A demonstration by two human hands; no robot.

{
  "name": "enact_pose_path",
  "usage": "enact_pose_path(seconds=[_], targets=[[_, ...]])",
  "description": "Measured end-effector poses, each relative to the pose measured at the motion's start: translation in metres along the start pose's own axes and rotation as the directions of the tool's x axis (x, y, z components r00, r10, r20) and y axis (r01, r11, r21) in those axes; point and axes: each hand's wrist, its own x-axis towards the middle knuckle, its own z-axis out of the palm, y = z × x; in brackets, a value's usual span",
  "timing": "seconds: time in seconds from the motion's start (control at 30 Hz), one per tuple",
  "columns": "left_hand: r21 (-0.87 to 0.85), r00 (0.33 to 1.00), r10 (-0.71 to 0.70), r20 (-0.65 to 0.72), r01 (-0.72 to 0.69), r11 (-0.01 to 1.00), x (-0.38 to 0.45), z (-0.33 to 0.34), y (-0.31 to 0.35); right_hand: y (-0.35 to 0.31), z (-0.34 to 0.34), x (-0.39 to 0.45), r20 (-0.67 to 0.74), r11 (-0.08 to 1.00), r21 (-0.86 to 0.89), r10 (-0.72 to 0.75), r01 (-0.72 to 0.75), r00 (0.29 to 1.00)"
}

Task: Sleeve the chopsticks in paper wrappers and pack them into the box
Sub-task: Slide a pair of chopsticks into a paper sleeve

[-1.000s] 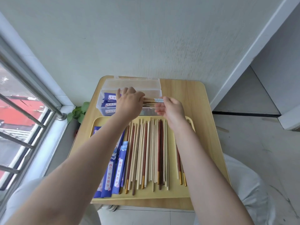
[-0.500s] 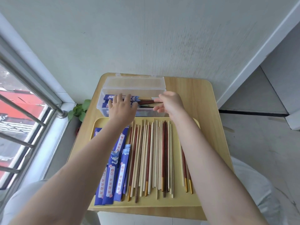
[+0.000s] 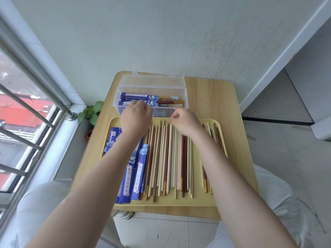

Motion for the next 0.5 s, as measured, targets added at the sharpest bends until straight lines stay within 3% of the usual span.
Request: enact_pose_path(seconds=[0.07,0.13,0.2,0.5], targets=[[0.103,0.973,-0.140,0.186,0.122,0.987,-0.020,-0.004,-0.005,0.000,0.020,-0.019,0.096,1.000,-0.025,0.007,-0.005,0.995],[0.320,0.913,-0.191,0.360,0.072,0.945,-0.040,-0.006,-0.012,0.001,0.036,-0.037,0.134,0.999,-0.040,0.019,-0.014,0.991],[0.402,0.878,-0.190,0.439,-0.003,0.916,-0.059,-0.003,-0.020,0.005,0.045,-0.047,0.113,0.999,-0.035,0.032,-0.029,0.993],[0.266,0.937,-0.142,0.320,0.055,0.962,-0.098,0.005,-0.027,0.032,0.054,-0.081,0.051,0.997,0.073,0.032,-0.035,0.998]])
